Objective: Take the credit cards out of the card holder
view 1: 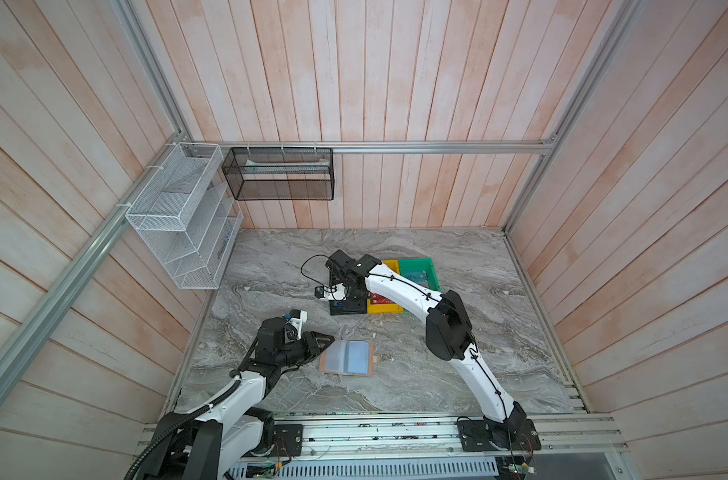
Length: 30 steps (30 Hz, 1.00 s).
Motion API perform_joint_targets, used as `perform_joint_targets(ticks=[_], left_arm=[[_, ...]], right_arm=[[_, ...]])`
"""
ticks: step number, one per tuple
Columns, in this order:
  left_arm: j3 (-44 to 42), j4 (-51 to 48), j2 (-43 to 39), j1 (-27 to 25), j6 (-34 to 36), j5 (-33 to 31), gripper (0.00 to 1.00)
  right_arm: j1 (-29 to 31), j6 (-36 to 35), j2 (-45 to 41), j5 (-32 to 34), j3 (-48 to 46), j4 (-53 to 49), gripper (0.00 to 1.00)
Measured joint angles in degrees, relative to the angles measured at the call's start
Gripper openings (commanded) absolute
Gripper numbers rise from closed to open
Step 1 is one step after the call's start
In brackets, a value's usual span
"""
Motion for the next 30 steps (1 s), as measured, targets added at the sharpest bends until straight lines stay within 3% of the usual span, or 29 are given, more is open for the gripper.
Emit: perform_joint_targets(ticks=[13, 21, 30], left_arm=[[0.0, 0.5, 0.7, 0.3, 0.0, 0.1, 0.33], [0.0, 0.7, 1.3, 0.3, 0.0, 0.2, 0.33], [0.0, -0.2, 4.8, 0.3, 0.8, -1.7, 0.33]], right_arm=[[-0.2, 0.0, 0.0, 1.6, 0.0, 2.3, 0.31], [-1.4, 0.8, -0.1, 3.5, 0.1, 3.3, 0.45], [-2.3, 2.7, -2.6, 4.5, 0.3, 3.8, 0.46]])
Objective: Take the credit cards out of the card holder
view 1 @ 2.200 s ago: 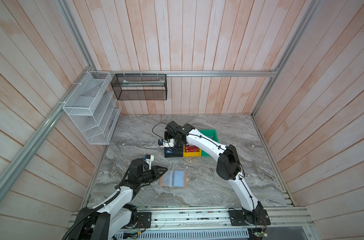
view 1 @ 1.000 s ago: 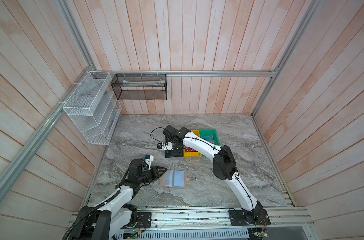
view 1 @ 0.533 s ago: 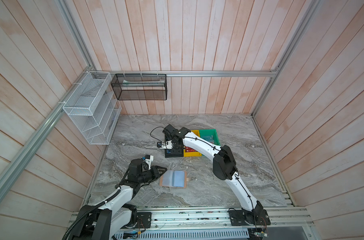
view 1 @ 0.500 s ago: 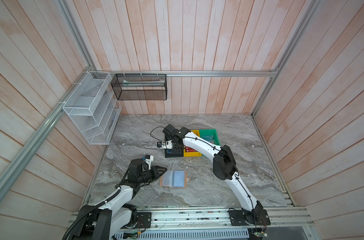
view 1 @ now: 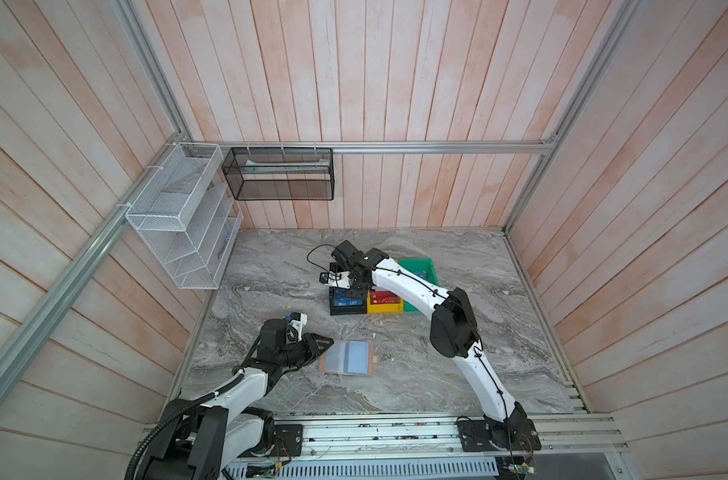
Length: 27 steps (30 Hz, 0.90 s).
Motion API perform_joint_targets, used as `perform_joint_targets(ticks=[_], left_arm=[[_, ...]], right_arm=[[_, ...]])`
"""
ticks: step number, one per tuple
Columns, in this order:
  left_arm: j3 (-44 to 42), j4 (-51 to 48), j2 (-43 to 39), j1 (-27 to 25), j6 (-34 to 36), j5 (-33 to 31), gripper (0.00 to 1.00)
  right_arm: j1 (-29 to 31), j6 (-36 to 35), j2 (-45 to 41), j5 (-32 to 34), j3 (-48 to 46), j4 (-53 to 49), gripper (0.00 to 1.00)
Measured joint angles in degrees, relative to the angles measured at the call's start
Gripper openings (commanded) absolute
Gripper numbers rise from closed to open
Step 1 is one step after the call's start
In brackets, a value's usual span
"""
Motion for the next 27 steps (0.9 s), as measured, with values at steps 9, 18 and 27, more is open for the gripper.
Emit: perform_joint_targets(ticks=[9, 18, 27], left_arm=[[-0.5, -0.1, 2.7, 0.0, 0.2, -1.5, 0.33], [-0.8, 0.2, 4.8, 0.0, 0.4, -1.8, 0.32], [-1.0, 0.8, 6.7, 0.0, 1.0, -2.4, 0.15]], right_arm=[[0.0, 2.5, -9.3, -0.3, -4.3, 5.7, 0.42], [-0.5, 11.9, -17.1, -8.3, -18.9, 9.6, 0.09], [-0.6, 30.0, -41.0, -30.0, -60.4, 29.9, 0.0]])
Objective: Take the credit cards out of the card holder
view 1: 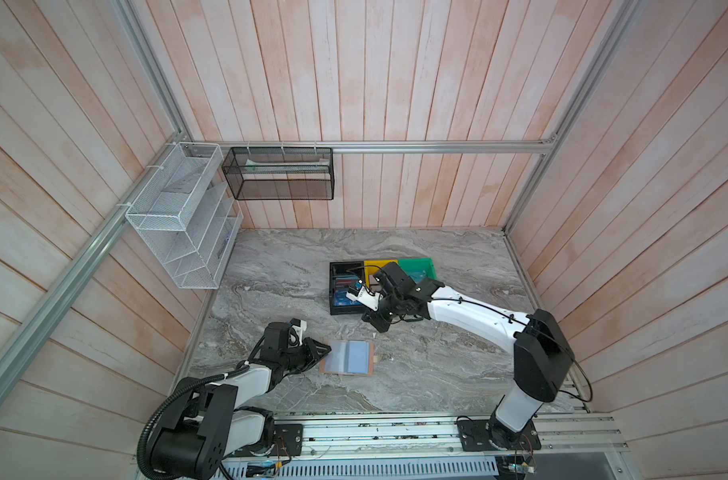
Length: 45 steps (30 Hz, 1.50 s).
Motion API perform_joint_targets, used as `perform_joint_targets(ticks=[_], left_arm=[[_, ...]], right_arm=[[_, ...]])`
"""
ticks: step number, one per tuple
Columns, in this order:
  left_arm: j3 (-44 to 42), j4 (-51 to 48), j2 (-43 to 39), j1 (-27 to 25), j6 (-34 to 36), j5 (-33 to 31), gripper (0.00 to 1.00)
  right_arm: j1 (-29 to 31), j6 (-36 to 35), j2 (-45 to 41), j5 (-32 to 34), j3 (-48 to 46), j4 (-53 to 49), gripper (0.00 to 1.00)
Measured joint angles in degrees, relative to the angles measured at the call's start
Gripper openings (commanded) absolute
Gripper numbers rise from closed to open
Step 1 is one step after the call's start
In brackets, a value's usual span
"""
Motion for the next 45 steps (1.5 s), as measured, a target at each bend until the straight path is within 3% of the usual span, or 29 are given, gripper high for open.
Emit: perform_joint_targets(ticks=[6, 14, 23, 45], left_arm=[[-0.1, -0.2, 0.4, 0.0, 0.4, -0.3, 0.08], [-1.1, 0.6, 0.1, 0.0, 0.4, -0.3, 0.07], [-1.5, -0.7, -1.4, 0.0, 0.1, -0.7, 0.06], [-1.5, 2.3, 1.2, 0.0, 0.1, -0.4, 0.05]], right_arm=[[1.2, 9.8, -1.2, -7.3, -12.7, 9.6, 0.0], [2.1, 14.4, 1.7, -9.1, -15.5, 14.9, 0.0], [2.0, 14.7, 7.0, -8.6, -14.9, 15.8, 0.0], [0.7, 14.6, 10.3, -8.7, -10.9, 14.9, 0.0]])
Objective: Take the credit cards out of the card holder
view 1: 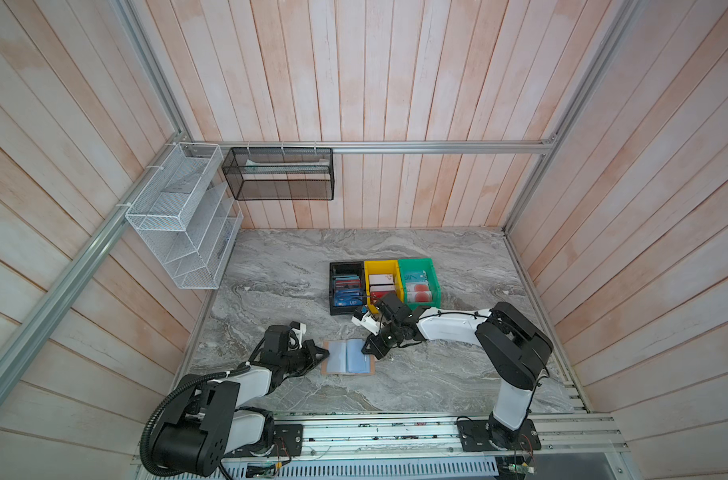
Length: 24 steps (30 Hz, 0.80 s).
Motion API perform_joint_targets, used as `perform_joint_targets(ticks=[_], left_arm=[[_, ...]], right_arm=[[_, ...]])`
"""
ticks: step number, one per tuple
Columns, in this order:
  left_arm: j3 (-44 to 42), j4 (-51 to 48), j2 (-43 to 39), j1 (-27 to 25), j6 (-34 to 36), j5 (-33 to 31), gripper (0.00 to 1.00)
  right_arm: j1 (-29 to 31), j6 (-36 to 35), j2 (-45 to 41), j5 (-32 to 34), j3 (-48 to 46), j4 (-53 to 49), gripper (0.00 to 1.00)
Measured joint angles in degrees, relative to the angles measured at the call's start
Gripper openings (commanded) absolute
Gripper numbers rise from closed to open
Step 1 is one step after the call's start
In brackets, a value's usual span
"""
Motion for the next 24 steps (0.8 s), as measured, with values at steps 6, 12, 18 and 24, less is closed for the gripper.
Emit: perform_joint_targets(ticks=[6, 12, 18, 24], left_arm=[[0.0, 0.4, 0.3, 0.0, 0.0, 0.0, 0.05], [0.0, 1.9, 1.4, 0.0, 0.0, 0.2, 0.05], [0.0, 3.1, 2.2, 0.0, 0.0, 0.3, 0.05], [0.0, 3.5, 2.4, 0.0, 0.0, 0.3, 0.05]], right_arm=[[0.8, 0.0, 0.9, -0.5, 0.9, 0.0, 0.0], [1.6, 0.0, 2.6, -1.9, 2.4, 0.2, 0.0], [2.0, 0.0, 4.1, -3.1, 3.8, 0.7, 0.0], [2.0, 0.0, 4.6, -4.0, 4.5, 0.7, 0.0]])
